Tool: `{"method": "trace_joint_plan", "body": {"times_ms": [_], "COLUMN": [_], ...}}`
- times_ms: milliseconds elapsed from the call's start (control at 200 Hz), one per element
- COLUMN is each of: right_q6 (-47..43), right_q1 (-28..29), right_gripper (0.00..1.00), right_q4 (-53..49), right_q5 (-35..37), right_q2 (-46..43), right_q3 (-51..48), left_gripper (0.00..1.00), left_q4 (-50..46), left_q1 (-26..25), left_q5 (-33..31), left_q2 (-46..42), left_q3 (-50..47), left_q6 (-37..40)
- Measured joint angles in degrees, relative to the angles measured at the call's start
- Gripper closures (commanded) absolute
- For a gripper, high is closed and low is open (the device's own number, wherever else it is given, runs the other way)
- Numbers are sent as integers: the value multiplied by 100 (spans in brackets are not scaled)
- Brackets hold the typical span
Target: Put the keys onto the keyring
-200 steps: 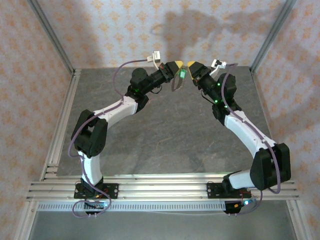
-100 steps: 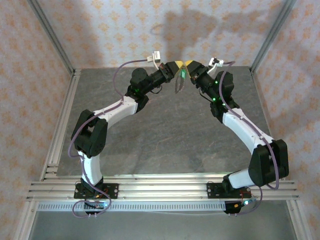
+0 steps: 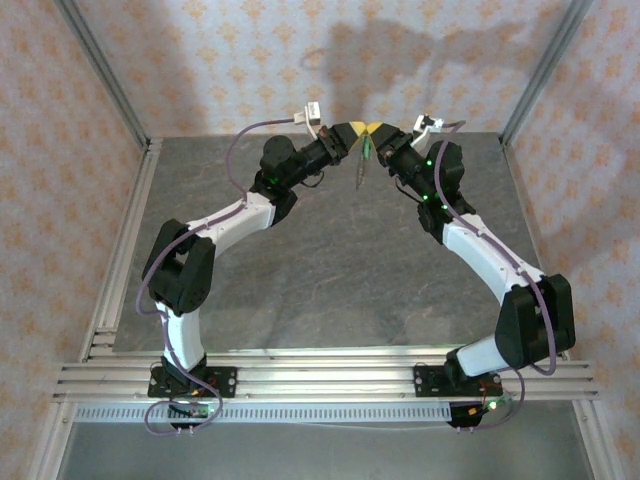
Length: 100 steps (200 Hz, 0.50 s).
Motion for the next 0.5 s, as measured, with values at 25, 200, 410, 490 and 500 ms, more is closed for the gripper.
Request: {"method": "trace_joint_plan", "body": {"times_ms": [25,200,410,490,500], "right_q6": [0,-109,-310,-415,-442], "right_q1": [0,0,0,-24,-35], "right_gripper": [93,100,100,100,100], "right_q4": [-7,-33,-203,-317,-334], "right_q5": [0,4,48,39,28], "right_q2": [0,0,-57,-116,-125], "right_q3": [0,0,0,0,0], "left_gripper": [100,100,100,91,88], "left_q4": [0,-4,-52,-87,-98], "left_q1": [0,0,0,-11,-11], "left_q5": [-9,-35,-33,-15,-11], "left_q2": [0,-2,-2,-9,-11], "left_q3": [0,0,0,0,0], "left_q6": [0,0,4,17,24]}}
